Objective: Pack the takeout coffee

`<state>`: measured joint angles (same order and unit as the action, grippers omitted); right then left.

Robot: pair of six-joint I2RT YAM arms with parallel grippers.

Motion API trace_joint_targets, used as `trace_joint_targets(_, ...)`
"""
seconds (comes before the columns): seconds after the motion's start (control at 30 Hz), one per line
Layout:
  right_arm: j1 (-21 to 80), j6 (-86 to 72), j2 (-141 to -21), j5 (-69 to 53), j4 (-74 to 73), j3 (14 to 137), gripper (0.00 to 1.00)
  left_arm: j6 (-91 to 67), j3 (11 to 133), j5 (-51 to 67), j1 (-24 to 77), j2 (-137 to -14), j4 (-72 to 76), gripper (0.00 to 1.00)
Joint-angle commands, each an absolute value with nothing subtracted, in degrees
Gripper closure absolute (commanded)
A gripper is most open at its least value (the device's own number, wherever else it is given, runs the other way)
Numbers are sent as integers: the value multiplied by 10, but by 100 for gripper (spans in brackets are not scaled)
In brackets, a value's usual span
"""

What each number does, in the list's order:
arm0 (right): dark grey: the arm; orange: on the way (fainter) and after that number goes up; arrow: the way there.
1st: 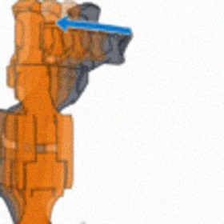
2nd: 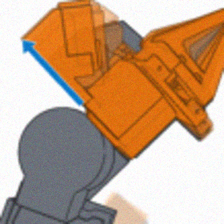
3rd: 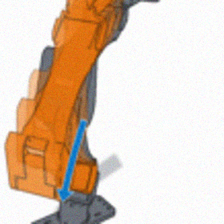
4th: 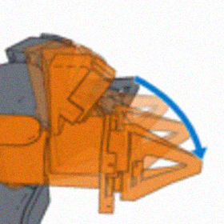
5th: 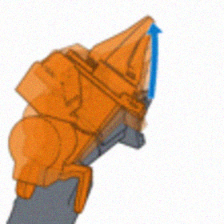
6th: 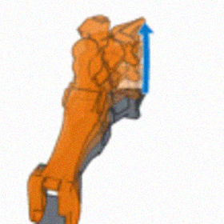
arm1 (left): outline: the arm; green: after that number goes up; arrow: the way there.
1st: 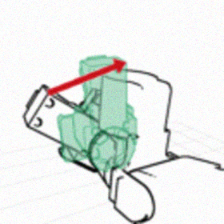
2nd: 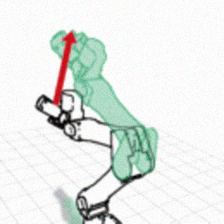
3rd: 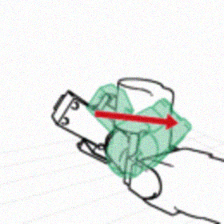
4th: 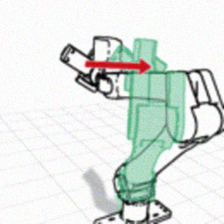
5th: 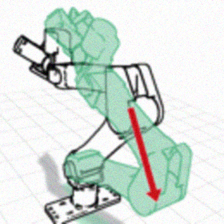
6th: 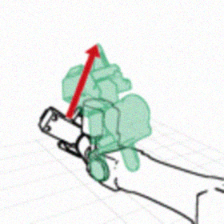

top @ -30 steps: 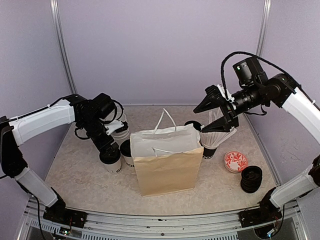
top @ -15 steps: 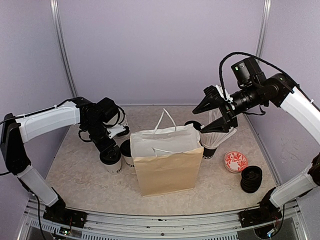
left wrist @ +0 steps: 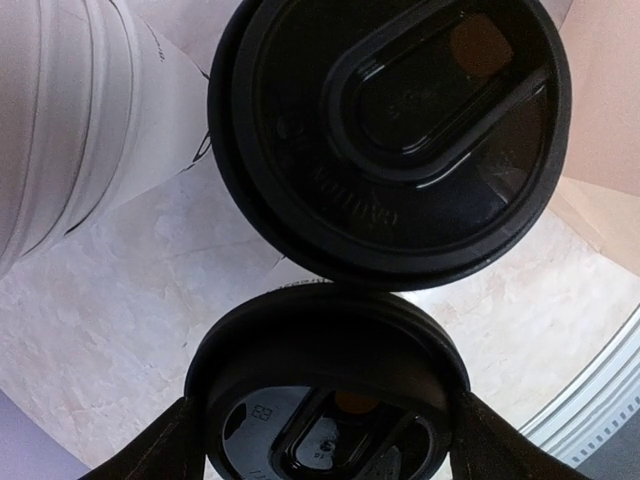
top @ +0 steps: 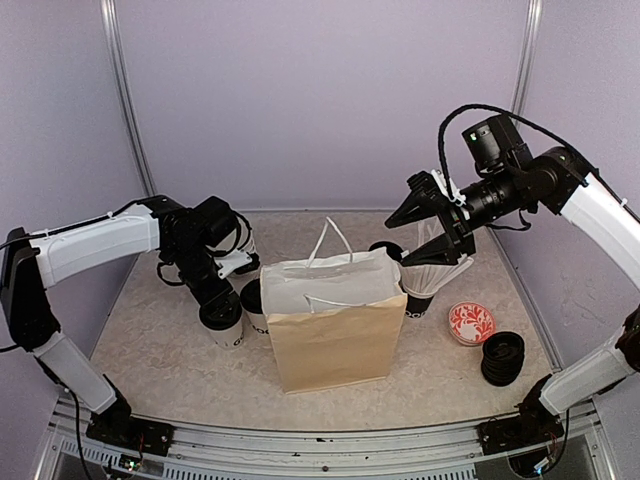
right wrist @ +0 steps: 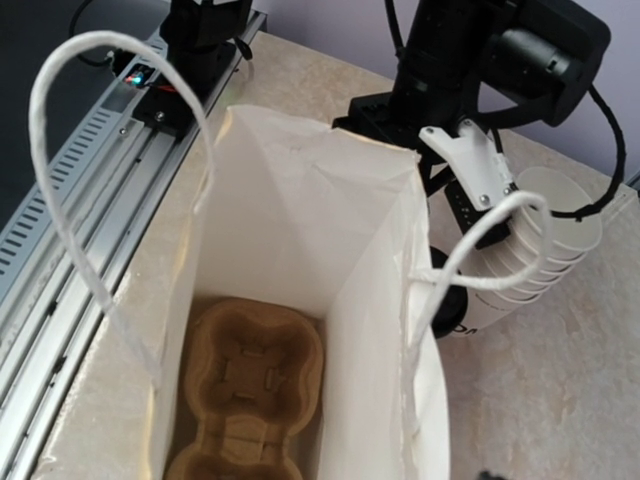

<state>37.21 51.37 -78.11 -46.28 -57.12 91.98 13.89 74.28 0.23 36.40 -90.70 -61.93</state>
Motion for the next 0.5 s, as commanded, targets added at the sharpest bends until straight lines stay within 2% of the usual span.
trace_joint_targets(0.0, 367, 515, -780, -468, -575, 924, 34, 130, 717, -13, 384, -905, -631, 20)
trace_joint_targets(0.3, 367, 511, -788, -468, -575, 932, 35, 115, 763, -27, 405, -872, -659, 30)
trace_joint_targets(0.47, 367, 505, -796, -468, -580, 936, 35, 87, 835, -50, 443, -850, -693, 34)
